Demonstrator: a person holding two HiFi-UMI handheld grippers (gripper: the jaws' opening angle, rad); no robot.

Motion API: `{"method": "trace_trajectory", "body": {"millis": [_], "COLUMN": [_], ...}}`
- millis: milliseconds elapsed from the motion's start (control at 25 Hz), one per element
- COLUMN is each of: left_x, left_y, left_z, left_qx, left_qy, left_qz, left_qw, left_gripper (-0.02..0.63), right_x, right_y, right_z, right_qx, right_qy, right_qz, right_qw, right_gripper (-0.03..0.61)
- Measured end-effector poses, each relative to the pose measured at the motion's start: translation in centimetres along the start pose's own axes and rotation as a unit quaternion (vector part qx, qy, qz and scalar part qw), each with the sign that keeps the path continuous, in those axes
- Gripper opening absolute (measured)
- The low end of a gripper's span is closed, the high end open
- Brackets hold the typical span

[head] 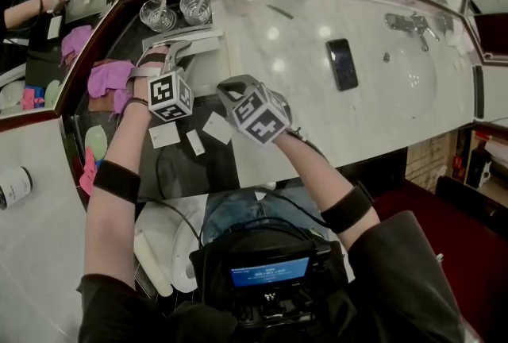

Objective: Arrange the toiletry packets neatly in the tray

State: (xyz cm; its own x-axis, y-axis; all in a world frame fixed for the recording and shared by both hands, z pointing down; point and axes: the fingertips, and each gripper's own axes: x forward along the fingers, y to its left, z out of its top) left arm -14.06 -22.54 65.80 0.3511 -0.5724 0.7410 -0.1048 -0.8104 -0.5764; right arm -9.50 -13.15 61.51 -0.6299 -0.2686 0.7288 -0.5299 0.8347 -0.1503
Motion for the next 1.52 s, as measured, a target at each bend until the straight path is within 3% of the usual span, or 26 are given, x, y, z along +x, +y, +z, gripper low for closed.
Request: {"method": "trace_trajectory", "body": {"millis": [160, 280, 880, 1000, 1080, 1200, 1360, 1440, 1520], "left_x": [1.0, 1.3, -0.8, -2.6, -4.2, -7.1, -10.4, -11.9, -13.4], "left_y": [-0.3, -0.5, 0.0, 0.0, 0.0, -0.1, -1.7, -2.6, -3.3], "left_z": [-0.5, -0.5, 1.0, 1.7, 2.3, 3.7, 6.2, 7.3, 8.2], "left_qx": [-0.014, -0.027, -0.054, -0.073, -0.093, -0.145, -0.218, -0.269, -0.334], "left_qy": [0.01, 0.011, 0.016, 0.023, 0.026, 0.023, 0.015, 0.007, -0.007], "left_qz": [-0.003, -0.006, 0.016, 0.022, 0.034, 0.049, 0.05, 0.052, 0.057], "left_qw": [0.9998, 0.9995, 0.9983, 0.9968, 0.9947, 0.988, 0.9746, 0.9618, 0.9408], "left_gripper": [0.14, 0.218, 0.222, 0.204, 0.125, 0.007, 0.002, 0.002, 0.002], "right_x": [-0.4, -0.8, -2.6, -3.7, -4.5, -5.9, -8.3, -9.3, -10.3], "right_y": [-0.5, -0.8, -1.4, -1.7, -1.9, -2.0, -2.4, -2.6, -2.8], "right_z": [-0.7, -1.2, -2.0, -1.9, -1.7, -1.7, -2.4, -2.8, -3.0], "right_qx": [0.011, 0.018, 0.024, 0.02, 0.012, 0.0, -0.012, -0.016, -0.022], "right_qy": [0.001, 0.001, -0.011, -0.02, -0.027, -0.035, -0.038, -0.041, -0.043], "right_qz": [-0.007, -0.011, -0.012, -0.011, -0.01, -0.007, -0.005, -0.005, -0.005], "right_qw": [1.0, 1.0, 1.0, 1.0, 1.0, 0.999, 0.999, 0.999, 0.999], "right_gripper": [0.015, 0.015, 0.015, 0.015, 0.015, 0.015, 0.015, 0.015, 0.015]}}
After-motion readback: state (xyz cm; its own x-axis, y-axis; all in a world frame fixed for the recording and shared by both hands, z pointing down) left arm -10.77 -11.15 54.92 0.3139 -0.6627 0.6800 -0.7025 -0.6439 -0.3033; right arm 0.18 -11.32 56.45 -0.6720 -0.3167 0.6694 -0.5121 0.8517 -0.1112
